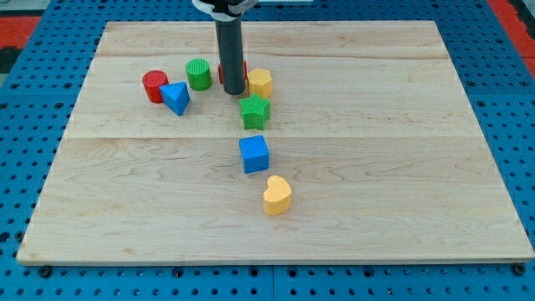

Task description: Nudge the blue cube to the right side

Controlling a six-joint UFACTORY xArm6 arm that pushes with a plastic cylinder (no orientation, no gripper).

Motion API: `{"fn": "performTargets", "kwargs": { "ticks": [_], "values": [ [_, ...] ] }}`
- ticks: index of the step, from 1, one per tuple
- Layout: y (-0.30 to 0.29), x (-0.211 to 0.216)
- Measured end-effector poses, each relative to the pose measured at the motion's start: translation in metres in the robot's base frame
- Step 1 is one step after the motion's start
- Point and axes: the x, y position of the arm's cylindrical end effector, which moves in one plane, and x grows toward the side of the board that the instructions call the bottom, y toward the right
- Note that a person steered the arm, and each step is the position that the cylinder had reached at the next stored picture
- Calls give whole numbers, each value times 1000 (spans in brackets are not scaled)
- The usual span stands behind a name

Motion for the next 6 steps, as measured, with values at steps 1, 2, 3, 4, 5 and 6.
{"fn": "performTargets", "kwargs": {
  "ticks": [1, 2, 3, 4, 5, 6],
  "values": [
    [-24, 59],
    [-36, 106],
    [17, 129],
    [-7, 124],
    [-31, 47],
    [-39, 1]
  ]
}}
